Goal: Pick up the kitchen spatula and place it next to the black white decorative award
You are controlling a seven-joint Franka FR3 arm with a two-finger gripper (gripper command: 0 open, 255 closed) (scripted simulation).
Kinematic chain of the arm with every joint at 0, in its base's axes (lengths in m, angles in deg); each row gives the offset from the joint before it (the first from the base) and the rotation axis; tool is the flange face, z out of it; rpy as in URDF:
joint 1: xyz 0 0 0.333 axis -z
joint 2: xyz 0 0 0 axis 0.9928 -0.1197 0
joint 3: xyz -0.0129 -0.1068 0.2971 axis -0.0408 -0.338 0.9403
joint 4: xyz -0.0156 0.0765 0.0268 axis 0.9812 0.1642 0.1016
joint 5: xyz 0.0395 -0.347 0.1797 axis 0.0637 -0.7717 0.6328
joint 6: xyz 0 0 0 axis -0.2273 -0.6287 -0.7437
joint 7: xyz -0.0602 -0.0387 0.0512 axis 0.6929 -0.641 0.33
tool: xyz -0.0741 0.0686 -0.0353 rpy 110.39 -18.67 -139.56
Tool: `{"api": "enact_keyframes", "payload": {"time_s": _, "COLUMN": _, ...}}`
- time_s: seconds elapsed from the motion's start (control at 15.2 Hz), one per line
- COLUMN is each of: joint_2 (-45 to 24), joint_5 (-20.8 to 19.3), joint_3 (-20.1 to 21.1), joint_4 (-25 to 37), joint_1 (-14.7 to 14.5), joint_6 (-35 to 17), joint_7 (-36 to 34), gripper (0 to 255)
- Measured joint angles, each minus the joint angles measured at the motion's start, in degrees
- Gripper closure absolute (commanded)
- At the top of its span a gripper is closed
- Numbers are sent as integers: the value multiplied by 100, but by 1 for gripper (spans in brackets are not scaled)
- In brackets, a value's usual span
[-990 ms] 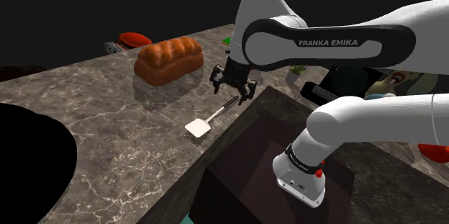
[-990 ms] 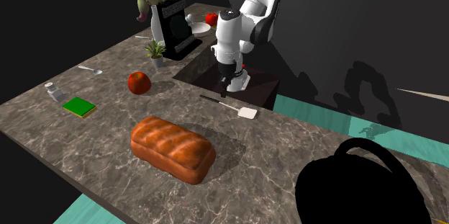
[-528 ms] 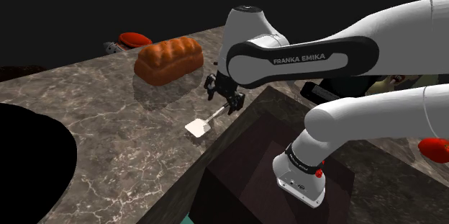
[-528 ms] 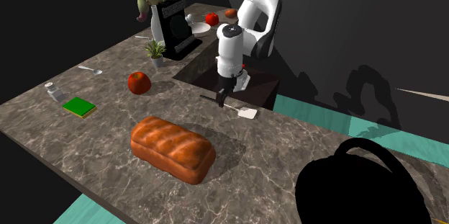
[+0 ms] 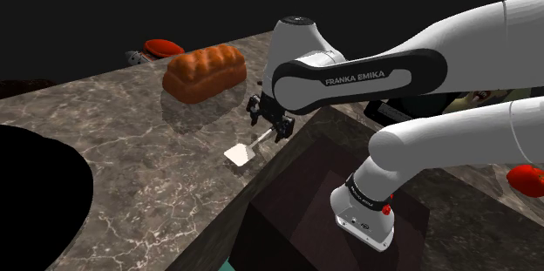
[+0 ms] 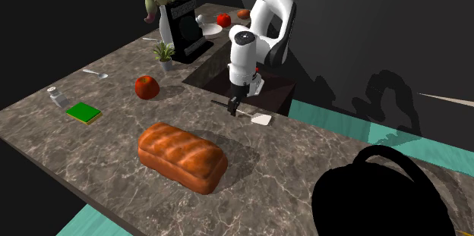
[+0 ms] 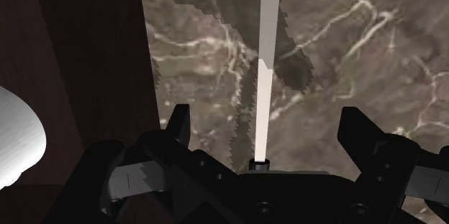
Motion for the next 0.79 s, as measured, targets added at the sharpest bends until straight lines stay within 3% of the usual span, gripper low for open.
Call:
{"api": "enact_keyframes", "payload": {"time_s": 0.07, "joint_2": -1, "joint_5": 0, "joint_3": 1, "joint_4": 0, "joint_1": 0, "joint_6": -1, "joint_7": 0, "gripper": 0}}
{"api": "enact_keyframes", "payload": {"time_s": 0.13, "joint_2": -1, "joint_5": 0, "joint_3": 1, "joint_4": 0, "joint_1": 0, "joint_6": -1, "joint_7": 0, "gripper": 255}}
{"api": "enact_keyframes", "payload": {"time_s": 0.79, "joint_2": 0, "joint_5": 0, "joint_3": 0, "joint_4": -1, "joint_1": 0, "joint_6": -1, "joint_7": 0, "gripper": 255}}
